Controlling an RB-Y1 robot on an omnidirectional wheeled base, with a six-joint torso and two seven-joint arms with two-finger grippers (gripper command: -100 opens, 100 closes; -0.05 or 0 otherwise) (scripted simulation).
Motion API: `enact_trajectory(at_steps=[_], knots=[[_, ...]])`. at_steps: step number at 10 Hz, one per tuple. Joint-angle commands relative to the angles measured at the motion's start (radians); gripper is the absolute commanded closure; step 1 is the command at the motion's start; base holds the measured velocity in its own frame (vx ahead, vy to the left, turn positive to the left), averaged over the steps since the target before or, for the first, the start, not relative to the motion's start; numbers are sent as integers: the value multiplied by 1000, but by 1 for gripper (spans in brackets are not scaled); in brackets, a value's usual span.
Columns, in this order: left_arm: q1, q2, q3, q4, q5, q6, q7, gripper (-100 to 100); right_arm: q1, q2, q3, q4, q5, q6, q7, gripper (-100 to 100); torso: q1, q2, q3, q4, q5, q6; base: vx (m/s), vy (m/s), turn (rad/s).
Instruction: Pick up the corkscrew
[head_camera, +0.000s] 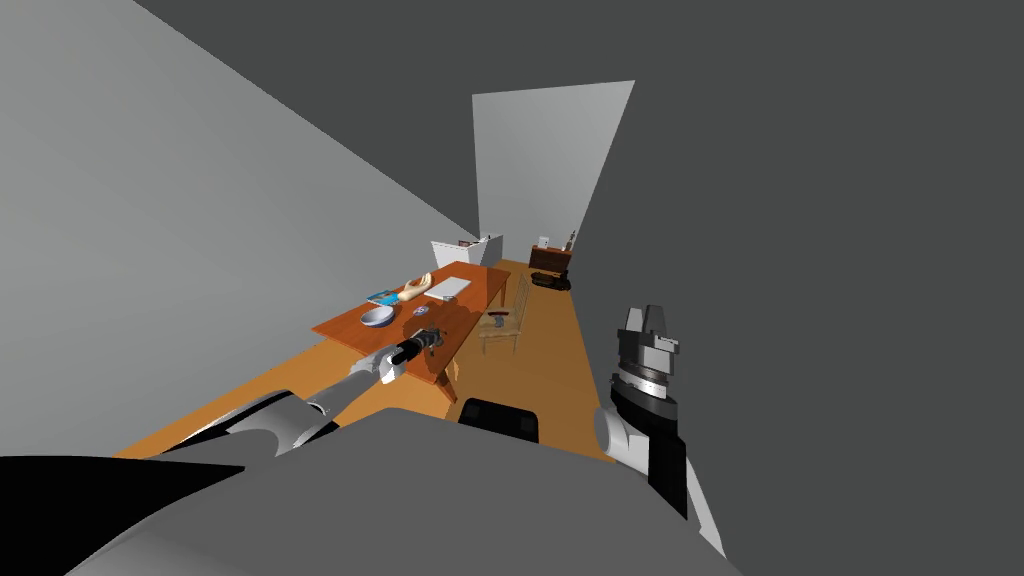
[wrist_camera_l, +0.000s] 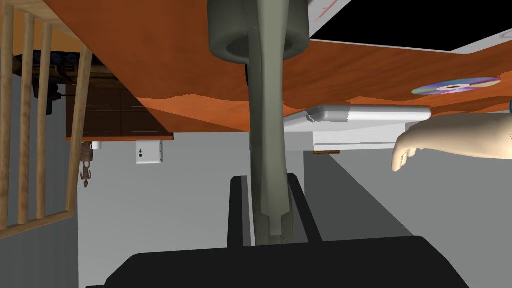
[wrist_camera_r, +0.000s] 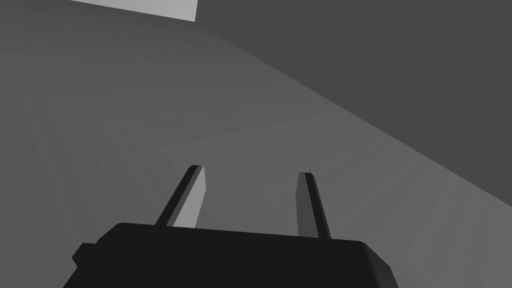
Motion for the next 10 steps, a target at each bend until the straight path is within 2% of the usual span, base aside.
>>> enact_trajectory(at_steps=[1,2,3,4,6,7,9,10], knots=[[50,6,14,-50,-23,30,21,100,0,0,0,0,0,0,0,0,0,0,0,0,0,0,32,3,-40],[72,6,14,-89,-23,30,21,100,0,0,0,0,0,0,0,0,1,0,-1,-1,0,-1,34,12,-2],[72,6,14,-100,-23,30,21,100,0,0,0,0,0,0,0,0,1,0,-1,-2,1,-1,15,7,11],[120,10,31,-144,-45,55,39,100,0,0,0,0,0,0,0,0,1,0,-1,-1,1,0,34,9,-43],[134,10,31,-179,-45,55,39,100,0,0,0,0,0,0,0,0,2,-1,-1,-2,1,0,28,8,-3],[180,14,47,-217,-68,79,57,100,0,0,0,0,0,0,0,0,2,0,-1,-1,1,0,30,9,-46],[195,14,47,-259,-68,79,57,100,0,0,0,0,0,0,0,0,3,0,-1,-2,1,-2,23,9,2],[242,18,64,-298,-90,104,75,100,0,0,0,0,0,0,0,0,3,0,-1,-2,1,-1,29,9,-38]])
